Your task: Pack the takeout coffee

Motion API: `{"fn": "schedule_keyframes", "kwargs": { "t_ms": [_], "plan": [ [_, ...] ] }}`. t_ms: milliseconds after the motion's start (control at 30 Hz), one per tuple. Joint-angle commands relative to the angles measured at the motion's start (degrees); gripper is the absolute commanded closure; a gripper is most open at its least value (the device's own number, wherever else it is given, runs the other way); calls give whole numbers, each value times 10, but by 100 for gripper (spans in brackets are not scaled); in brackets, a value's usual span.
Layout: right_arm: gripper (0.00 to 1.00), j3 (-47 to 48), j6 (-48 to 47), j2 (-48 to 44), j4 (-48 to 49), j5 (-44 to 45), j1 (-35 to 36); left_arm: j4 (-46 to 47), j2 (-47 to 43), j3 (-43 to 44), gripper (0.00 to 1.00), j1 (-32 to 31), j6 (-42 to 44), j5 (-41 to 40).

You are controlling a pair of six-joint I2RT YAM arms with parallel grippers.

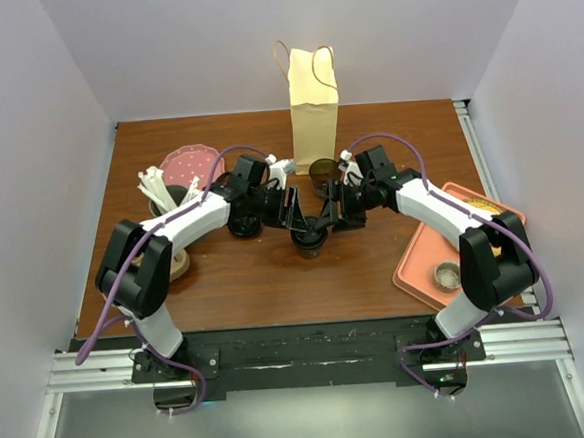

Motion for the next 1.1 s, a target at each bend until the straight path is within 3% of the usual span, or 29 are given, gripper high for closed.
{"fn": "schedule_keyframes", "kwargs": {
  "t_ms": [0, 133, 367, 500, 700, 933, 1067],
  "plan": [
    [41, -22, -9, 5, 36, -28, -2, 4, 11, 12, 45, -11, 12, -15],
    [45, -44, -6, 6, 57, -34, -2, 0, 12, 5, 46, -16, 16, -28],
    [71, -94, -5, 10, 101, -42, -5, -5, 12, -13, 48, -18, 14, -49],
    [76, -129, -3, 22, 154, -60, -17, -11, 12, -17, 48, -19, 13, -57],
    [76, -171, -4, 30, 192, -84, -44, -24, 14, -17, 49, -19, 15, -70],
    [55, -133, 4, -4, 159, -101, -60, -36, 22, -20, 50, -20, 21, -88],
    [51, -104, 4, -22, 139, -108, -68, -41, 25, -25, 50, -20, 29, -97]
  ]
}}
